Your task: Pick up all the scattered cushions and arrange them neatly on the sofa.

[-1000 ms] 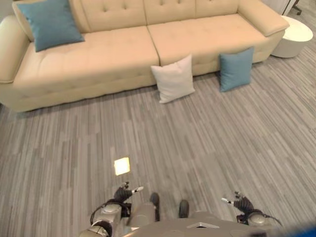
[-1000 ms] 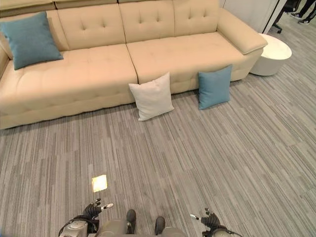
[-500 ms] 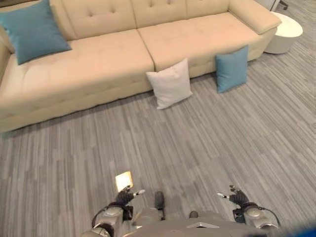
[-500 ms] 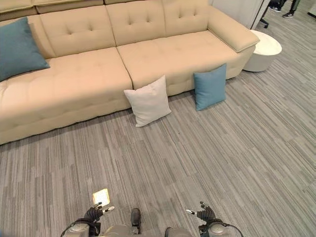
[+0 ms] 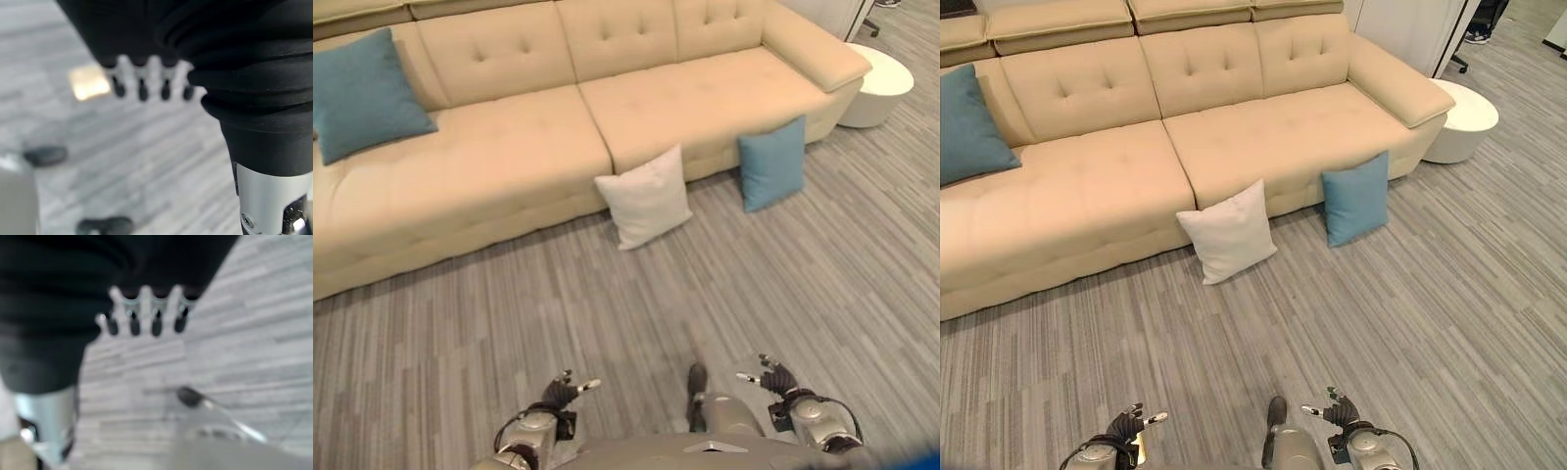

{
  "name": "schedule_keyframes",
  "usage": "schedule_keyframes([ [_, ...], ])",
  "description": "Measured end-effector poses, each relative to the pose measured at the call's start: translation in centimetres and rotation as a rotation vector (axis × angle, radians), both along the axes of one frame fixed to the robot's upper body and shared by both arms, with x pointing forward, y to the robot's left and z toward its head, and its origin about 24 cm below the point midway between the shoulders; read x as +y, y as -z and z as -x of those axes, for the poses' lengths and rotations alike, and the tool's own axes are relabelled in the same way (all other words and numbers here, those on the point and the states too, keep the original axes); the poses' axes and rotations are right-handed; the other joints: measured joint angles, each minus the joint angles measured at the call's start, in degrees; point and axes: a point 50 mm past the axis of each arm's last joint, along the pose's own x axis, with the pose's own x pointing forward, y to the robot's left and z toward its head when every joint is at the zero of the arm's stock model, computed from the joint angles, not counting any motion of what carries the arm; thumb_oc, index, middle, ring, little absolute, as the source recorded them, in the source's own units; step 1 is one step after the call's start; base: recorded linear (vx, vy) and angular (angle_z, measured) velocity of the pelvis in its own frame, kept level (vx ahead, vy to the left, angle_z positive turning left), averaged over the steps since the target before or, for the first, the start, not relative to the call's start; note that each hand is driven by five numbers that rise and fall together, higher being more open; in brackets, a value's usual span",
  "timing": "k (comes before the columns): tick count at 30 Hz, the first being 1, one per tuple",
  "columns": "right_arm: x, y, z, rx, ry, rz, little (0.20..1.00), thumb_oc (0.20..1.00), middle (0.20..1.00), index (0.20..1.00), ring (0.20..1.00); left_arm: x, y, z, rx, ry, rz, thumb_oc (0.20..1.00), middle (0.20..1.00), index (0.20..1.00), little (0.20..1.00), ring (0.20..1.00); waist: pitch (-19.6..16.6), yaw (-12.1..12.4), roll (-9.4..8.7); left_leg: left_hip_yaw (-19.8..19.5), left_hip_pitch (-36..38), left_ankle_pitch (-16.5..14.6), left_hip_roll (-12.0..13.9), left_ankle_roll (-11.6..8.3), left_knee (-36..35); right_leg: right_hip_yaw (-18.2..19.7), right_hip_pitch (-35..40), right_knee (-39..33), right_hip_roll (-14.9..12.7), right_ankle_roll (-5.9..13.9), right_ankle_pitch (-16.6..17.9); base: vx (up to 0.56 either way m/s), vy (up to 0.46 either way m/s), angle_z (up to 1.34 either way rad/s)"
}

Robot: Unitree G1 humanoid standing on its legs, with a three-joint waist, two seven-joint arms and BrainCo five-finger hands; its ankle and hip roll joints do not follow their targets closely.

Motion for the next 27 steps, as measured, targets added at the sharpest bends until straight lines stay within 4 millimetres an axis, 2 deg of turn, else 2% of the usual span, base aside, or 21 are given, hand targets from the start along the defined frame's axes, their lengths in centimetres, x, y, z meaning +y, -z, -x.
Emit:
schedule_keyframes([
  [2,-0.1,0.5,1.5,0.037,0.008,-0.003,1.0,1.0,1.0,1.0,1.0,-0.3,0.1,0.1,0.005,-0.001,0.011,1.0,1.0,1.0,1.0,1.0,-1.85,0.08,-1.42,-0.29,-4.05,2.01,0.49,-3.39,8.62,-1.14,3.16,-4.1,0.35,-0.44,-0.25,0.17,-0.298,0.36],
  [4,0.1,0.8,2.4,0.06,0.007,-0.007,1.0,1.0,1.0,1.0,1.0,-0.1,-0.2,-0.9,-0.024,-0.017,0.012,1.0,1.0,1.0,1.0,1.0,-1.24,0.79,-3.2,0.22,-13.55,5.41,1.51,-7.66,25.08,-2.76,4.75,-5.03,0.22,-3.85,-1.24,0.11,-0.146,0.35],
  [5,0.0,1.0,2.9,0.082,0.001,-0.001,1.0,1.0,1.0,1.0,1.0,-0.1,-0.2,-0.9,-0.024,-0.018,0.012,1.0,1.0,1.0,1.0,1.0,-0.66,2.03,-4.05,0.71,-15.91,5.01,2.13,-7.18,30.05,-2.92,5.25,-5.01,0.48,-4.96,-1.51,0.14,-0.082,0.05],
  [6,0.1,1.1,3.1,0.094,0.0,0.002,1.0,1.0,1.0,1.0,1.0,-0.1,-0.2,-0.7,-0.02,-0.022,0.014,1.0,1.0,1.0,1.0,1.0,-0.33,2.27,-4.6,1.4,-17.3,2.22,2.18,-6.62,29.69,-3.4,5.78,-5.01,0.46,-5.57,-2.14,0.21,-0.052,0.15],
  [7,-0.1,1.1,3.2,0.1,0.006,0.006,1.0,1.0,1.0,1.0,1.0,-0.1,-0.2,-0.9,-0.025,-0.027,0.016,1.0,1.0,1.0,1.0,1.0,0.42,1.81,-5.51,2.38,-19.24,0.58,2.18,-5.7,26.69,-4.37,5.98,-5.01,0.43,-5.75,-2.82,0.22,-0.01,0.43],
  [9,-0.4,1.0,3.0,0.095,0.009,0.014,1.0,1.0,1.0,1.0,1.0,0.0,-0.6,-1.7,-0.059,-0.018,0.015,1.0,1.0,1.0,1.0,1.0,1.81,1.76,-5.29,5.38,-21.16,0.23,1.78,-4.19,13.72,-5.34,6.62,-5.07,0.84,-4.51,-4.72,0.19,0.014,0.36],
  [10,-0.6,1.0,3.1,0.097,0.009,0.018,1.0,1.0,1.0,1.0,1.0,0.0,-0.8,-2.3,-0.079,-0.014,0.016,1.0,1.0,1.0,1.0,1.0,2.47,1.65,-4.99,6.09,-21.19,1.29,1.36,-3.57,7.23,-5.99,7.06,-5.03,1.4,-4.42,-4.66,0.17,0.009,-0.01],
  [11,-0.6,0.8,2.7,0.086,0.006,0.02,1.0,1.0,1.0,1.0,1.0,0.0,-0.8,-2.3,-0.081,-0.016,0.016,1.0,1.0,1.0,1.0,1.0,2.92,1.81,-4.44,6.48,-21.68,2.82,1.26,-3.22,3.8,-5.98,7.87,-5.09,2.08,-4.35,-4.92,0.34,0.017,-0.1],
  [12,-0.5,0.8,2.3,0.079,-0.002,0.021,1.0,1.0,1.0,1.0,1.0,0.3,-0.8,-2.1,-0.071,-0.01,0.008,1.0,1.0,1.0,1.0,1.0,2.83,1.58,-3.99,8.09,-22.31,5.06,1.08,-3.54,-0.74,-6.2,8.94,-5.41,2.69,-3.04,-7.14,0.28,0.031,-0.16],
  [14,-0.5,0.6,1.8,0.066,-0.001,0.023,1.0,1.0,1.0,1.0,1.0,0.6,-0.8,-2.0,-0.066,-0.017,0.001,1.0,1.0,1.0,1.0,1.0,3.35,1.83,-3.13,8.29,-23.62,8.83,1.14,-3.43,-3.69,-5.31,11.01,-5.45,3.68,-3.66,-9.34,0.33,0.072,-0.19],
  [16,-0.5,0.7,2.1,0.076,0.0,0.021,1.0,1.0,1.0,1.0,1.0,1.0,-0.8,-1.8,-0.069,-0.058,0.001,1.0,1.0,1.0,1.0,1.0,2.79,2.2,-2.71,8.3,-22.06,10.45,0.49,-1.15,-4.52,-3.91,13.87,-5.08,3.81,-2.16,-10.52,0.33,0.151,-0.4],
  [17,-0.7,0.8,2.4,0.087,0.001,0.027,1.0,1.0,1.0,1.0,1.0,1.1,-0.5,-0.7,-0.037,-0.064,-0.002,1.0,1.0,1.0,1.0,1.0,1.44,2.23,-2.16,8.12,-19.73,10.6,-0.88,2.43,-5.27,-3.07,15.0,-4.46,3.22,-0.39,-11.83,0.25,0.146,-0.51],
  [18,-0.6,1.0,2.9,0.104,0.006,0.024,1.0,1.0,1.0,1.0,1.0,1.4,-0.1,0.5,0.001,-0.069,-0.012,1.0,1.0,1.0,1.0,1.0,0.41,2.17,-2.25,8.65,-16.74,9.01,-1.93,5.97,-6.71,-1.5,14.14,2.8,1.08,2.03,-14.99,0.2,0.155,-0.39],
  [19,-0.4,1.0,2.7,0.095,0.004,0.018,1.0,1.0,1.0,1.0,1.0,1.4,-0.1,0.7,0.006,-0.068,-0.012,1.0,1.0,1.0,1.0,1.0,-0.24,1.76,-1.39,8.66,-14.94,8.89,-2.34,6.49,-8.47,-0.82,11.65,9.03,0.05,3.3,-15.82,0.26,0.187,-0.31],
  [20,-0.2,0.9,2.4,0.087,-0.019,0.018,1.0,1.0,1.0,1.0,1.0,1.3,-0.3,-0.4,-0.016,-0.05,-0.014,1.0,1.0,1.0,1.0,1.0,0.01,1.74,-0.8,9.01,-13.44,8.0,-2.71,7.44,-9.61,1.24,6.3,21.38,-1.36,4.3,-16.0,0.26,0.175,-0.09],
  [21,0.1,0.7,1.7,0.069,-0.043,0.02,1.0,1.0,1.0,1.0,1.0,1.3,-0.4,-0.5,-0.012,-0.03,-0.019,1.0,1.0,1.0,1.0,1.0,0.58,1.62,-0.33,8.96,-11.88,7.38,-3.1,7.78,-10.45,2.16,-1.85,38.55,-3.99,7.54,-13.96,0.21,0.095,0.05],
  [22,0.4,0.7,1.6,0.059,-0.05,0.009,1.0,1.0,1.0,1.0,1.0,1.4,-0.5,-0.9,-0.02,-0.018,-0.027,1.0,1.0,1.0,1.0,1.0,0.71,1.41,-0.82,8.84,-10.28,6.84,-4.21,8.3,-11.11,3.01,-6.49,47.12,-6.16,9.08,-13.87,0.24,0.083,0.35],
  [24,1.1,0.8,1.4,0.056,-0.053,-0.007,1.0,1.0,1.0,1.0,1.0,1.6,-0.7,-1.4,-0.033,-0.007,-0.035,1.0,1.0,1.0,1.0,1.0,1.09,1.61,-1.71,7.98,-7.1,4.77,-6.21,9.08,-11.2,5.09,-10.33,48.46,-7.73,9.1,-14.32,0.27,0.017,0.42],
  [25,1.4,0.8,1.4,0.056,-0.054,-0.014,1.0,1.0,1.0,1.0,1.0,1.7,-0.8,-1.6,-0.038,-0.008,-0.038,1.0,1.0,1.0,1.0,1.0,1.35,1.75,-1.67,7.48,-5.45,3.47,-6.45,9.32,-11.2,5.37,-12.1,45.89,-7.33,7.99,-14.96,0.24,-0.039,0.25],
  [26,1.5,0.7,1.0,0.041,-0.058,-0.017,1.0,1.0,1.0,1.0,1.0,1.8,-0.8,-1.5,-0.036,-0.006,-0.041,1.0,1.0,1.0,1.0,1.0,1.47,1.7,-1.4,6.65,-4.65,2.43,-6.36,8.58,-11.21,5.2,-12.89,42.13,-6.62,7.69,-14.99,0.31,-0.12,0.16],
  [27,1.6,0.4,0.2,0.015,-0.065,-0.02,1.0,1.0,1.0,1.0,1.0,2.0,-0.8,-1.5,-0.031,0.004,-0.048,1.0,1.0,1.0,1.0,1.0,1.49,1.74,-1.41,6.51,-4.28,1.59,-6.53,7.9,-11.2,4.27,-14.13,35.47,-6.44,6.97,-14.64,0.22,-0.13,0.17],
])
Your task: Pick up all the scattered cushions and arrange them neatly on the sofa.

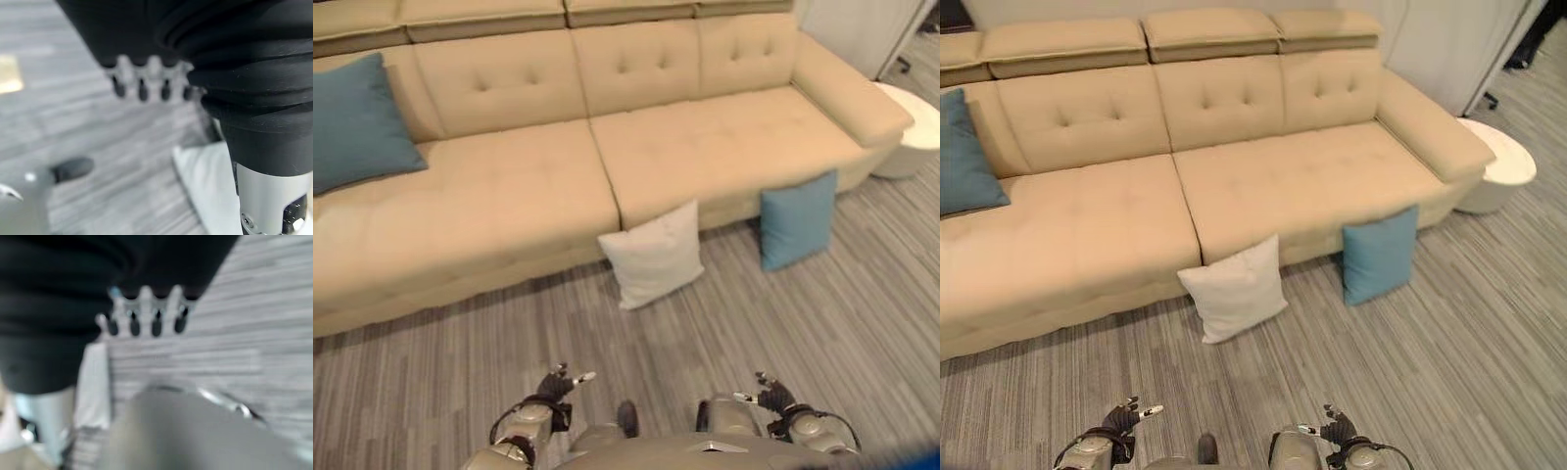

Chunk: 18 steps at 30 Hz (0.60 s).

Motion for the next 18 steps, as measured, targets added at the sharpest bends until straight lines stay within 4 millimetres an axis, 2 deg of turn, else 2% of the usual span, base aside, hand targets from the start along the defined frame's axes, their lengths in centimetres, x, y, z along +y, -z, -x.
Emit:
schedule_keyframes([
  [1,0.1,-0.2,-0.4,-0.013,-0.003,-0.003,1.0,1.0,1.0,1.0,1.0,0.0,0.0,0.0,0.001,-0.001,0.0,1.0,1.0,1.0,1.0,1.0,0.13,-0.11,0.06,-0.07,0.47,-0.2,-0.08,-0.14,0.02,-0.32,-0.5,-5.88,0.18,-0.45,0.73,0.22,-0.129,0.24],
  [2,0.1,-0.4,-1.0,-0.029,-0.005,-0.003,1.0,1.0,1.0,1.0,1.0,0.1,0.0,0.0,0.001,-0.002,-0.002,1.0,1.0,1.0,1.0,1.0,0.14,-0.42,-0.01,-0.27,1.1,-0.84,-0.17,-1.17,0.04,-0.22,-1.27,-11.19,0.21,-0.65,2.78,0.28,-0.176,0.29],
  [4,0.1,-0.1,-0.4,-0.011,0.0,-0.003,1.0,1.0,1.0,1.0,1.0,0.0,0.1,0.4,0.01,-0.005,0.0,1.0,1.0,1.0,1.0,1.0,0.13,-0.71,0.1,-0.81,3.33,-1.82,0.29,-2.73,0.27,0.06,-0.13,-21.9,0.88,-1.94,7.99,0.26,-0.18,0.46],
  [5,0.0,0.0,0.0,0.001,0.009,-0.003,1.0,1.0,1.0,1.0,1.0,-0.2,0.4,1.2,0.027,-0.006,0.004,1.0,1.0,1.0,1.0,1.0,-0.09,-0.82,0.14,-1.5,5.42,-3.91,1.05,-4.09,0.19,-0.56,0.84,-24.15,1.27,-1.74,10.51,0.2,-0.171,0.56],
  [6,0.1,0.2,0.5,0.015,0.012,-0.005,1.0,1.0,1.0,1.0,1.0,-0.1,0.6,1.9,0.042,-0.011,0.002,1.0,1.0,1.0,1.0,1.0,-0.23,-0.88,0.05,-1.74,7.43,-5.46,1.76,-4.99,0.25,-1.1,1.73,-22.77,1.81,-1.96,10.69,0.27,-0.235,0.43],
  [7,0.1,0.4,1.0,0.027,0.015,-0.007,1.0,1.0,1.0,1.0,1.0,0.2,0.7,2.7,0.062,-0.018,-0.006,1.0,1.0,1.0,1.0,1.0,-0.64,-0.67,-0.36,-2.33,8.5,-6.03,2.22,-5.83,1.46,-0.68,3.16,-23.06,2.58,-6.76,13.35,0.21,-0.27,-0.01],
  [8,-0.5,0.2,0.8,0.018,0.027,0.005,1.0,1.0,1.0,1.0,1.0,-0.8,1.2,3.6,0.086,-0.02,0.023,1.0,1.0,1.0,1.0,1.0,-1.01,-0.06,0.93,-1.72,7.38,-6.13,4.99,-6.43,6.49,-0.68,6.81,-27.43,5.4,-7.75,13.68,0.18,-0.285,-0.25],
  [9,-0.6,0.1,0.7,0.014,0.03,0.007,1.0,1.0,1.0,1.0,1.0,-0.7,1.2,3.8,0.088,-0.039,0.026,1.0,1.0,1.0,1.0,1.0,-1.37,0.16,0.93,-2.99,5.26,-5.86,6.49,-6.98,12.59,-0.87,10.84,-33.12,7.12,-9.38,15.1,0.16,-0.371,-0.27],
  [10,-0.7,0.1,0.7,0.016,0.029,0.01,1.0,1.0,1.0,1.0,1.0,-0.7,1.2,3.8,0.088,-0.047,0.028,1.0,1.0,1.0,1.0,1.0,-1.9,0.18,0.43,-4.32,2.99,-4.68,7.02,-8.98,18.93,-1.38,14.24,-37.08,7.93,-10.44,15.75,0.09,-0.296,0.09],
  [11,-0.7,0.1,0.7,0.012,0.029,0.009,1.0,1.0,1.0,1.0,1.0,-0.8,1.1,3.4,0.077,-0.044,0.032,1.0,1.0,1.0,1.0,1.0,-2.21,-0.32,-0.18,-4.5,0.08,-3.65,7.95,-11.56,24.2,-2.56,15.64,-38.67,7.6,-10.72,15.48,0.09,-0.293,0.5],
  [12,-1.1,0.1,1.2,0.017,0.03,0.017,1.0,1.0,1.0,1.0,1.0,-1.3,0.9,2.2,0.048,-0.03,0.041,1.0,1.0,1.0,1.0,1.0,-2.15,-0.69,-0.93,-3.26,-4.42,-3.26,8.58,-13.2,31.49,-3.86,17.09,-40.5,7.43,-11.29,15.49,0.07,-0.188,0.43],
  [14,-1.7,0.0,1.2,0.024,0.03,0.036,1.0,1.0,1.0,1.0,1.0,-2.0,0.8,1.3,0.023,-0.021,0.06,1.0,1.0,1.0,1.0,1.0,-1.86,-0.22,-1.06,-2.46,-8.98,-2.71,9.39,-13.47,33.9,-4.73,18.82,-40.52,8.37,-13.36,13.66,0.08,-0.131,0.19],
  [16,-1.7,0.0,1.1,0.023,0.025,0.037,1.0,1.0,1.0,1.0,1.0,-2.1,0.7,1.2,0.02,-0.015,0.062,1.0,1.0,1.0,1.0,1.0,-1.13,-0.22,-2.28,-1.73,-10.45,-3.02,8.83,-12.99,31.43,-5.69,20.16,-40.56,8.46,-13.77,12.16,0.1,-0.036,0.25],
  [18,-1.8,0.1,1.3,0.034,0.024,0.041,1.0,1.0,1.0,1.0,1.0,-2.1,0.7,1.0,0.015,-0.016,0.065,1.0,1.0,1.0,1.0,1.0,-0.62,-0.56,-2.33,0.16,-10.95,-2.61,8.11,-11.92,20.48,-7.04,20.98,-40.55,8.53,-13.12,11.45,0.1,0.009,0.33],
])
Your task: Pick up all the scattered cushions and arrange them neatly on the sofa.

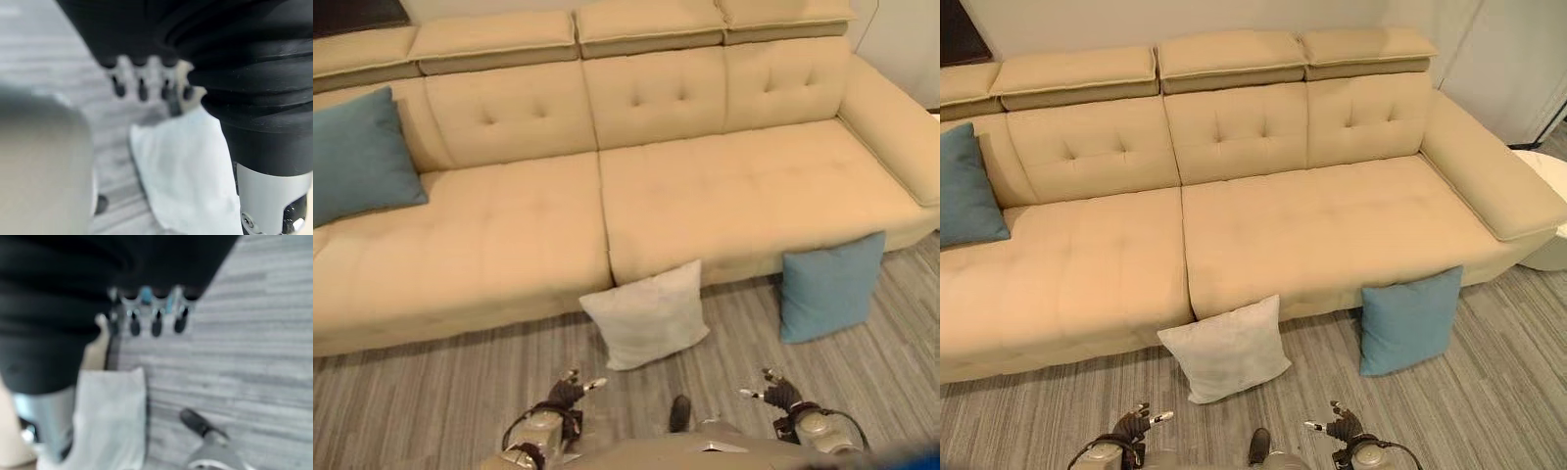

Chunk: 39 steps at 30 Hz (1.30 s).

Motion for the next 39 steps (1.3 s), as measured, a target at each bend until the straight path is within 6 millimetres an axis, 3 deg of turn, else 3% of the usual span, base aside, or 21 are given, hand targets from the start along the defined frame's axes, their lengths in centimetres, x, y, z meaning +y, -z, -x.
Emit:
schedule_keyframes([
  [3,0.0,0.0,0.0,0.001,0.001,0.002,1.0,1.0,1.0,1.0,1.0,0.0,0.0,-0.1,-0.001,0.001,-0.001,1.0,1.0,1.0,1.0,1.0,0.21,-0.19,0.59,2.03,-1.47,3.86,-1.4,1.68,-11.35,-0.86,0.75,0.0,0.25,2.07,-1.37,0.12,0.033,0.17],
  [6,-0.1,0.0,-0.1,-0.001,-0.001,0.003,1.0,1.0,1.0,1.0,1.0,0.0,0.2,0.6,0.014,-0.005,-0.001,1.0,1.0,1.0,1.0,1.0,0.07,0.04,3.28,-0.26,-0.28,7.2,-1.25,3.27,-13.91,1.09,1.97,0.17,1.86,3.22,-2.56,0.11,0.07,-0.31],
  [7,0.0,0.0,0.0,0.002,0.0,0.001,1.0,1.0,1.0,1.0,1.0,0.2,0.2,0.9,0.022,-0.007,-0.004,1.0,1.0,1.0,1.0,1.0,-0.23,0.27,3.87,-0.62,0.77,8.05,-1.58,6.49,-15.23,2.07,2.13,0.98,1.91,3.88,-3.07,0.11,0.096,-0.41],
  [9,0.2,0.0,0.0,-0.006,-0.002,-0.008,1.0,1.0,1.0,1.0,1.0,0.6,0.2,1.1,0.029,-0.008,-0.015,1.0,1.0,1.0,1.0,1.0,-0.21,-0.05,3.68,0.22,2.53,7.96,-2.61,7.24,-17.01,2.67,2.3,2.36,0.82,5.11,-3.97,0.06,0.105,-0.16],
  [12,0.2,0.1,0.2,-0.002,-0.001,-0.009,1.0,1.0,1.0,1.0,1.0,1.5,0.2,1.6,0.041,-0.013,-0.039,1.0,1.0,1.0,1.0,1.0,0.01,0.01,3.21,1.23,4.77,8.26,-4.4,9.1,-19.85,3.45,-1.1,10.44,-1.75,7.59,-7.07,0.02,0.098,-0.16],
  [16,1.0,-0.7,-2.1,-0.069,-0.036,-0.024,1.0,1.0,1.0,1.0,1.0,2.7,-0.3,0.9,0.027,-0.011,-0.073,1.0,1.0,1.0,1.0,1.0,1.92,0.41,3.13,2.41,6.25,7.49,-4.51,10.81,-20.21,6.43,-10.37,29.46,-4.12,12.51,-10.89,0.02,0.025,-0.09],
  [18,1.5,-0.8,-2.5,-0.081,-0.047,-0.036,1.0,1.0,1.0,1.0,1.0,3.2,-0.4,0.8,0.023,-0.011,-0.085,1.0,1.0,1.0,1.0,1.0,1.87,0.57,2.72,1.92,6.52,6.93,-5.1,10.51,-20.39,10.61,-11.38,28.99,-5.08,12.6,-10.96,0.04,-0.057,0.18],
  [21,1.8,-1.1,-3.4,-0.108,-0.059,-0.04,1.0,1.0,1.0,1.0,1.0,3.2,-0.5,0.5,0.012,-0.008,-0.085,1.0,1.0,1.0,1.0,1.0,1.76,0.95,2.3,1.35,6.57,6.88,-5.16,10.79,-20.39,11.84,-10.53,21.2,-7.99,12.56,-10.07,0.05,-0.096,0.06],
  [24,2.3,-1.4,-3.7,-0.134,-0.067,-0.058,1.0,1.0,1.0,1.0,1.0,3.4,-0.3,1.4,0.035,-0.015,-0.089,1.0,1.0,1.0,1.0,1.0,1.3,0.82,0.91,0.63,6.94,6.85,-5.2,9.51,-20.44,13.53,-7.1,9.92,-8.77,13.03,-4.2,0.05,-0.101,0.13],
  [26,1.9,-1.2,-3.2,-0.114,-0.065,-0.045,1.0,1.0,1.0,1.0,1.0,2.6,0.1,2.3,0.052,-0.018,-0.068,1.0,1.0,1.0,1.0,1.0,1.15,0.9,2.51,-0.03,8.1,6.55,-3.3,7.97,-20.38,12.35,-3.27,5.71,-6.69,12.13,-1.06,0.03,-0.127,0.15],
  [30,1.2,-1.2,-2.8,-0.107,-0.063,-0.026,1.0,1.0,1.0,1.0,1.0,2.2,0.1,2.3,0.042,-0.02,-0.058,1.0,1.0,1.0,1.0,1.0,0.69,0.86,3.71,-1.95,6.6,6.52,-0.6,5.61,-18.59,9.93,-0.09,0.17,-3.95,9.89,0.76,-0.05,-0.122,0.19],
  [34,-0.4,-1.7,-3.3,-0.127,-0.059,0.033,1.0,1.0,1.0,1.0,1.0,1.7,-1.2,-1.8,-0.095,-0.014,-0.057,1.0,1.0,1.0,1.0,1.0,2.88,1.91,4.23,-5.53,-1.35,7.9,1.03,3.76,-13.98,6.86,-4.49,0.79,-2.29,8.71,1.38,-0.26,-0.114,0.39],
  [37,-1.1,-3.2,-6.2,-0.214,-0.066,0.079,1.0,1.0,1.0,1.0,1.0,1.5,-3.0,-6.0,-0.23,-0.041,-0.073,1.0,1.0,1.0,1.0,1.0,7.53,2.28,5.04,-7.78,-8.65,9.35,1.54,2.54,-9.64,4.92,-11.2,6.36,-1.97,7.44,0.21,-0.26,-0.08,0.31],
  [39,-1.3,-4.7,-8.9,-0.296,-0.072,0.111,1.0,1.0,1.0,1.0,1.0,1.3,-4.8,-9.4,-0.335,-0.031,-0.097,1.0,1.0,1.0,1.0,1.0,11.79,2.33,5.35,-9.11,-14.41,10.23,1.63,1.53,-7.22,4.04,-18.36,12.92,-2.81,6.36,-2.5,-0.15,-0.021,0.32],
])
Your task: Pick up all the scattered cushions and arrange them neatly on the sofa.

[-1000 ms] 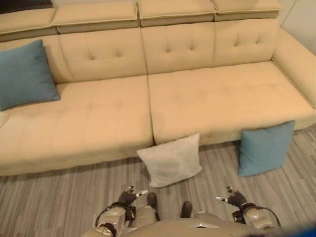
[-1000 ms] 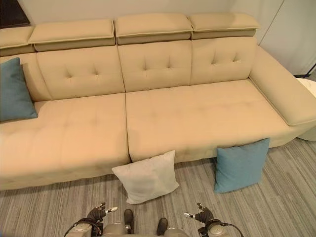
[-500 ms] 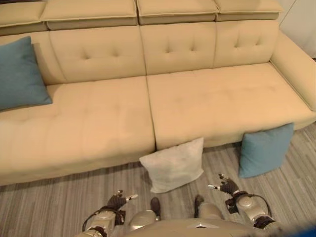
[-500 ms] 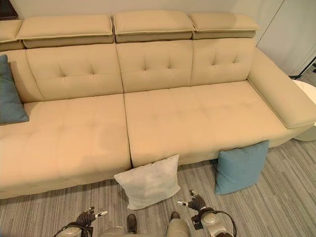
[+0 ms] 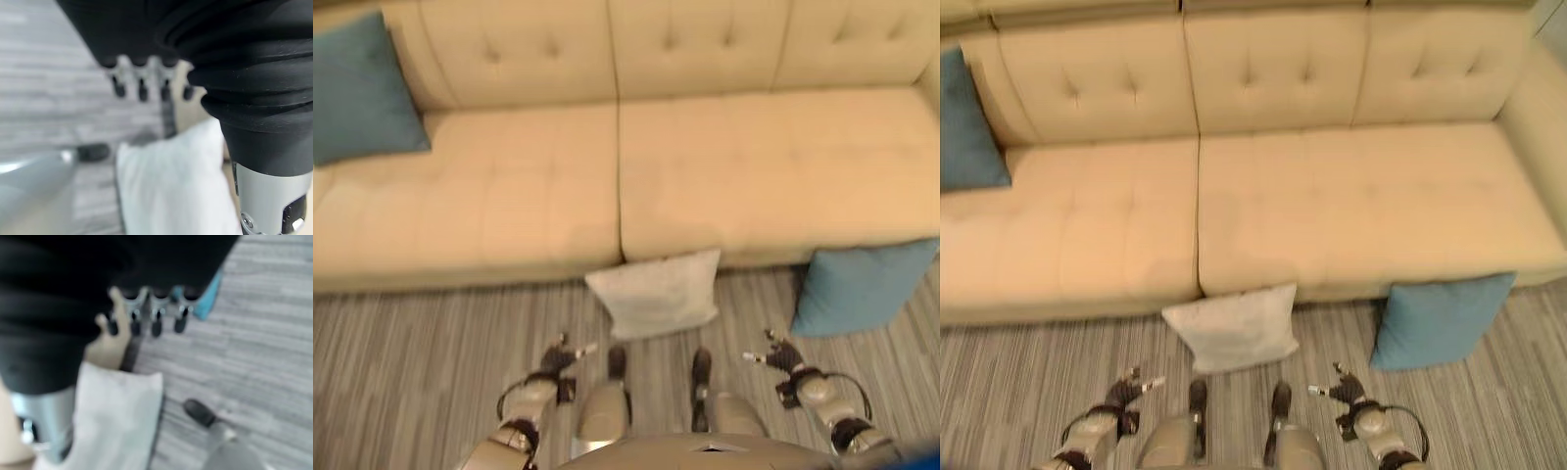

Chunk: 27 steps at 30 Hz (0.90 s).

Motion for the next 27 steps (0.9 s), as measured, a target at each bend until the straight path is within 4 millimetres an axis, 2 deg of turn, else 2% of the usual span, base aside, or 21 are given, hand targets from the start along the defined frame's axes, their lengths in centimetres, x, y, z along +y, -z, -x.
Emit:
schedule_keyframes([
  [2,0.3,-1.6,-2.6,-0.084,0.0,0.004,1.0,1.0,1.0,1.0,1.0,-0.3,-1.4,-2.3,-0.065,-0.005,0.003,1.0,1.0,1.0,1.0,1.0,3.68,-0.05,0.18,-0.23,-2.12,-1.29,0.18,0.43,-1.09,0.03,-5.46,5.92,-0.33,-1.03,-1.74,-0.17,0.019,0.09],
  [3,0.8,-2.4,-3.7,-0.122,-0.008,0.007,1.0,1.0,1.0,1.0,1.0,-0.3,-1.9,-3.0,-0.091,-0.027,0.009,1.0,1.0,1.0,1.0,1.0,4.33,-0.02,-0.4,0.32,-3.75,-1.46,-0.2,0.75,-0.24,0.06,-8.24,9.21,-1.01,-0.19,-2.55,-0.13,0.039,0.0],
  [4,0.9,-2.9,-4.4,-0.149,-0.01,0.01,1.0,1.0,1.0,1.0,1.0,-0.4,-2.3,-3.6,-0.114,-0.034,0.01,1.0,1.0,1.0,1.0,1.0,4.75,-0.3,-0.92,0.74,-5.59,-1.76,-0.67,0.93,0.95,0.42,-11.04,11.4,-2.15,-0.69,-3.44,-0.13,0.032,-0.05],
  [5,0.9,-5.0,-6.6,-0.25,-0.004,0.029,1.0,1.0,1.0,1.0,1.0,-0.6,-3.7,-5.2,-0.177,-0.032,0.007,1.0,1.0,1.0,1.0,1.0,5.62,-0.35,-0.99,1.35,-11.4,-2.67,-1.45,1.18,2.12,0.74,-17.15,13.43,-3.38,-0.19,-3.41,-0.19,0.042,-0.05],
  [6,1.2,-6.0,-7.7,-0.291,-0.006,0.03,1.0,1.0,1.0,1.0,1.0,-0.6,-4.3,-5.9,-0.203,-0.038,0.01,1.0,1.0,1.0,1.0,1.0,6.45,-0.37,-1.05,1.34,-12.31,-2.06,-1.95,1.5,2.15,0.76,-18.18,13.87,-3.89,0.16,-2.19,-0.11,0.039,-0.03],
  [7,1.3,-6.4,-8.1,-0.31,-0.007,0.03,1.0,1.0,1.0,1.0,1.0,-0.7,-4.8,-6.4,-0.232,-0.056,0.021,1.0,1.0,1.0,1.0,1.0,6.68,-0.61,-0.85,1.42,-13.0,-1.22,-2.02,1.95,2.92,0.9,-19.08,15.0,-4.11,0.14,-2.44,-0.1,0.03,0.01],
  [8,1.6,-7.7,-9.0,-0.368,-0.013,0.034,1.0,1.0,1.0,1.0,1.0,-0.6,-6.2,-7.4,-0.316,-0.076,0.054,1.0,1.0,1.0,1.0,1.0,5.87,-0.63,-1.27,1.58,-17.5,-2.46,-1.96,2.43,6.6,1.69,-23.91,18.35,-5.03,0.63,-3.84,-0.03,0.016,-0.05],
  [9,1.4,-9.7,-10.3,-0.456,-0.028,0.047,1.0,1.0,1.0,1.0,1.0,-0.1,-8.1,-8.5,-0.415,-0.088,0.062,1.0,1.0,1.0,1.0,1.0,5.42,-0.53,-1.74,2.31,-23.64,-3.68,-2.09,2.62,10.73,2.37,-29.75,21.93,-5.88,-0.01,-4.93,-0.1,0.025,-0.02],
  [11,0.8,-15.1,-13.5,-0.639,-0.017,0.076,1.0,1.0,1.0,1.0,1.0,0.2,-12.6,-11.8,-0.584,-0.122,0.093,1.0,1.0,1.0,1.0,1.0,8.22,-0.89,-1.15,2.11,-31.29,-3.27,-2.39,2.87,15.18,3.08,-36.94,25.91,-6.11,-0.03,-4.43,-0.06,0.026,0.09],
  [13,1.2,-18.6,-15.2,-0.758,0.0,0.075,1.0,1.0,1.0,1.0,1.0,0.7,-15.0,-13.3,-0.655,-0.149,0.095,1.0,1.0,1.0,1.0,1.0,9.19,-1.22,-1.27,1.66,-37.55,-4.35,-2.24,3.2,19.71,3.24,-42.76,29.43,-6.64,-1.12,-4.86,-0.02,0.049,0.05],
  [16,1.6,-21.9,-16.5,-0.87,0.0,0.097,1.0,1.0,1.0,1.0,1.0,-0.1,-17.4,-14.9,-0.711,-0.111,0.081,1.0,1.0,1.0,1.0,1.0,9.86,-1.59,-1.34,1.35,-44.26,-6.6,-2.37,3.6,26.15,3.83,-48.98,34.78,-7.43,-1.48,-6.73,0.02,0.047,0.04],
  [18,0.3,-24.7,-16.9,-0.959,0.034,0.131,1.0,1.0,1.0,1.0,1.0,-0.4,-20.2,-15.8,-0.803,-0.073,0.061,1.0,1.0,1.0,1.0,1.0,9.98,-1.66,-1.34,1.33,-50.06,-8.45,-2.49,4.18,30.85,4.79,-54.6,39.05,-7.88,-1.59,-8.18,0.04,0.075,0.02],
  [19,0.0,-25.2,-16.9,-0.976,0.05,0.138,1.0,1.0,1.0,1.0,1.0,-0.4,-20.9,-16.1,-0.825,-0.071,0.065,1.0,1.0,1.0,1.0,1.0,9.99,-1.78,-1.35,1.31,-51.14,-8.53,-2.47,4.25,31.36,4.83,-55.62,39.3,-7.89,-1.55,-8.15,0.07,0.091,-0.08],
  [20,-0.8,-26.2,-16.9,-1.001,0.057,0.175,1.0,1.0,1.0,1.0,1.0,-1.0,-22.5,-16.7,-0.864,-0.043,0.047,1.0,1.0,1.0,1.0,1.0,9.67,-1.78,-1.5,1.38,-53.7,-9.26,-2.81,4.04,32.66,5.49,-58.34,40.05,-7.79,-1.41,-8.45,0.07,0.068,-0.09],
  [23,-1.4,-27.6,-17.1,-1.04,0.081,0.201,1.0,1.0,1.0,1.0,1.0,-1.5,-25.3,-17.4,-0.948,-0.017,0.047,1.0,1.0,1.0,1.0,1.0,9.7,-2.18,-1.5,2.0,-58.66,-9.39,-2.88,4.53,34.34,6.26,-63.33,40.96,-7.87,-1.28,-7.9,0.05,0.051,-0.08],
  [27,-1.6,-27.7,-17.3,-1.028,0.098,0.214,1.0,1.0,1.0,1.0,1.0,-1.9,-26.4,-17.8,-0.972,-0.027,0.028,1.0,1.0,1.0,1.0,1.0,9.73,-2.25,-1.51,2.83,-59.27,-9.67,-2.86,5.05,35.12,7.13,-64.17,40.95,-7.94,-0.93,-7.44,0.03,0.032,-0.05],
])
